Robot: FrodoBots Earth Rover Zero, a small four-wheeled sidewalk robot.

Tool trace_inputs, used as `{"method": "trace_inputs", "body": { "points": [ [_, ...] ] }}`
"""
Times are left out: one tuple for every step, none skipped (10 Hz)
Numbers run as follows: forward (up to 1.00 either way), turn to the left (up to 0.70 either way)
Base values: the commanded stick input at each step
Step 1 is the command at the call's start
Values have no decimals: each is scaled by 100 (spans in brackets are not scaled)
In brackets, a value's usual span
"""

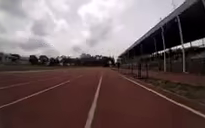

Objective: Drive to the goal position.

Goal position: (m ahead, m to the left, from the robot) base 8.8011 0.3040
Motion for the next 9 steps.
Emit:
{"method": "trace_inputs", "body": {
  "points": [
    [70,0],
    [70,0],
    [70,0],
    [70,0],
    [70,0],
    [70,0],
    [70,0],
    [70,0],
    [70,-10]
  ]
}}
